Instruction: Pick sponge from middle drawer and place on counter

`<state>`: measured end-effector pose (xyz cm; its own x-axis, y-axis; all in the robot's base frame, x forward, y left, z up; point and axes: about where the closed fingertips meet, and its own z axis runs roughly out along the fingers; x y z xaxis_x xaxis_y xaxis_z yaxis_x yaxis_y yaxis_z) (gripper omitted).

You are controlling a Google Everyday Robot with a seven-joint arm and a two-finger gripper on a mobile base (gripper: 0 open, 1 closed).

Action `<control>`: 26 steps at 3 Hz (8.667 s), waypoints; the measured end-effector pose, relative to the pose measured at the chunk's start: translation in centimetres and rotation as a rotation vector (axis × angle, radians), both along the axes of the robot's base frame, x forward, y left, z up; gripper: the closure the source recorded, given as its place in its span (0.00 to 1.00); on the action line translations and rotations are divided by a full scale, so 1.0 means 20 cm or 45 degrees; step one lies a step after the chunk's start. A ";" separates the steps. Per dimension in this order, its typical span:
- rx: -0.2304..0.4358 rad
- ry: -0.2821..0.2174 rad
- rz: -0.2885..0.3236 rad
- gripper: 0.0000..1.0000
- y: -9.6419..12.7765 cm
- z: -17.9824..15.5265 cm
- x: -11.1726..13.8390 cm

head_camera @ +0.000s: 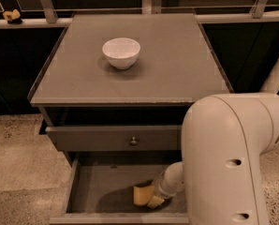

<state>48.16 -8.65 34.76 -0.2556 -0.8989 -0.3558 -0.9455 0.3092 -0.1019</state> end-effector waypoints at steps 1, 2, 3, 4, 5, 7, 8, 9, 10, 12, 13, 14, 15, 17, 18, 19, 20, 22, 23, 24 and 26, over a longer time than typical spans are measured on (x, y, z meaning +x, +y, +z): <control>0.000 0.000 0.000 1.00 0.00 0.02 0.00; -0.022 -0.030 -0.029 1.00 0.00 0.07 -0.05; -0.053 -0.183 -0.098 1.00 0.05 0.31 0.00; -0.067 -0.291 -0.136 1.00 0.01 0.54 -0.05; -0.082 -0.390 -0.191 1.00 -0.12 0.74 -0.15; -0.063 -0.515 -0.249 1.00 -0.30 0.97 -0.24; -0.063 -0.515 -0.249 1.00 -0.30 0.97 -0.24; -0.092 -0.536 -0.243 1.00 -0.34 1.02 -0.25; -0.109 -0.600 -0.282 1.00 -0.44 1.15 -0.29; -0.039 -0.827 -0.374 1.00 -0.29 1.75 -0.24; -0.039 -0.827 -0.374 1.00 -0.29 1.75 -0.24; -0.068 -0.897 -0.319 1.00 -0.27 1.83 -0.16; -0.107 -1.051 -0.262 1.00 -0.22 2.06 -0.01; -0.145 -1.393 -0.256 1.00 -0.22 2.66 0.04; -0.150 -1.509 -0.271 1.00 -0.22 2.91 0.01; -0.150 -1.509 -0.271 1.00 -0.22 2.91 0.01; -0.170 -1.522 -0.275 1.00 -0.24 2.91 0.06; -0.186 -1.612 -0.197 1.00 -0.25 3.15 0.60; -0.187 -1.610 -0.196 1.00 -0.25 3.15 0.60; -0.199 -1.538 -0.157 1.00 -0.26 3.05 0.62; -0.230 -1.399 -0.111 1.00 -0.34 2.91 0.69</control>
Offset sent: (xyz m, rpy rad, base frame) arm -0.0665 -0.0021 0.0704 -0.1085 -0.1479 -0.1424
